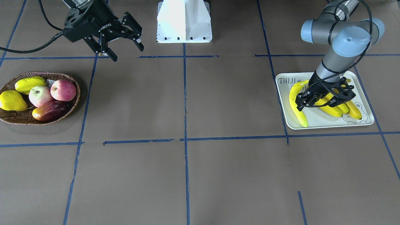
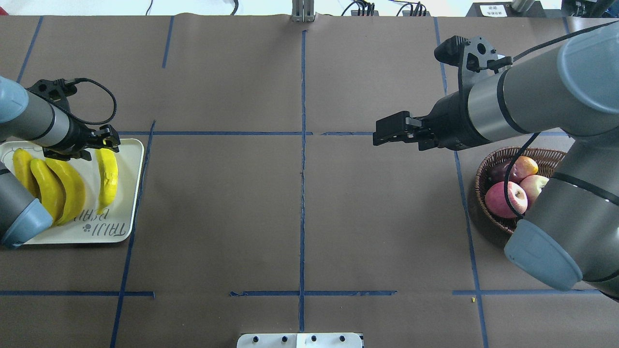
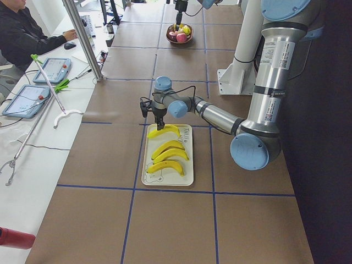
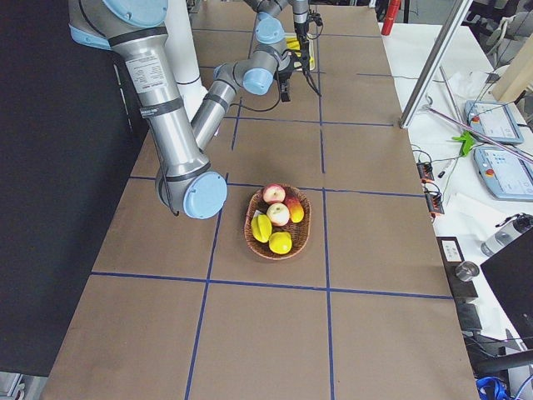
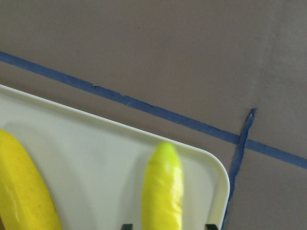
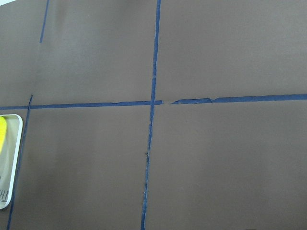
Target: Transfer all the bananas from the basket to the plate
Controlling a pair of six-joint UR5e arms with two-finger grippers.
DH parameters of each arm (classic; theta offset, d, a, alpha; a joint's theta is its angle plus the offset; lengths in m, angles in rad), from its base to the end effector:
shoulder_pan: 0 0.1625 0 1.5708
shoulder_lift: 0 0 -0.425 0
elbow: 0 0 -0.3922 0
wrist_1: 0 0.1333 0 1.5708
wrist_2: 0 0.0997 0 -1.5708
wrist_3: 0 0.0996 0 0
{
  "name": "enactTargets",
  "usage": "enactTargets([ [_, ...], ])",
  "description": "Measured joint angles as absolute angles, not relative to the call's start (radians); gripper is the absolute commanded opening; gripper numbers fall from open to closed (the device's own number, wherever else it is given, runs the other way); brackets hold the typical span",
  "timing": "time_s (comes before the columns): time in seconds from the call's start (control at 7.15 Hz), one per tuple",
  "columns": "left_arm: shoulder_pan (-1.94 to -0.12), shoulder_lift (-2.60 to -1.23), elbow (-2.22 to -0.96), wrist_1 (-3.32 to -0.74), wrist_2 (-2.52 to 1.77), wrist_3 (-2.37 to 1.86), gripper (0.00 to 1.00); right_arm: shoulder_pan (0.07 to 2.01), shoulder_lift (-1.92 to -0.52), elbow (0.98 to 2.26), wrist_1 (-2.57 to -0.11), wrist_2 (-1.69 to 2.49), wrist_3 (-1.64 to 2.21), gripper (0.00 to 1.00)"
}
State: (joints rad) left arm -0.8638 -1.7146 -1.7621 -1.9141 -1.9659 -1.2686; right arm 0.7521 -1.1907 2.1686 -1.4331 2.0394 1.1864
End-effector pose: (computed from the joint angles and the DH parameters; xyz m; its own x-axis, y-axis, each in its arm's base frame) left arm 0.2958 -0.4925 0.4631 0.6450 -0.3320 -0.6883 0.3696 0.9239 -0.0993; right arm -0.3051 -0.4064 0.1814 0.4151 -0.0698 0.9071 -0.1700 0.9735 0.1527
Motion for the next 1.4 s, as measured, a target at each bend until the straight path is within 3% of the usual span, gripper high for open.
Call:
enactTargets([
  [0.56,-0.924,-1.7,-1.874,-1.858,-2.043,-1.189,1.0,0.98,-1.208,2.135,-1.713,2.125,0.761,1.0],
  [0.98,-1.107,-1.643,-1.991,-1.631,-2.155,-0.767,1.0,1.274,-1.316,1.971,-1.766,2.314,0.264,1.0],
  [1.4,-1.369,-1.551,-1.931,-1.582,-2.314,-0.338,1.0,1.474,-1.492,1.846,-1.762,2.374,-0.123,1.0],
])
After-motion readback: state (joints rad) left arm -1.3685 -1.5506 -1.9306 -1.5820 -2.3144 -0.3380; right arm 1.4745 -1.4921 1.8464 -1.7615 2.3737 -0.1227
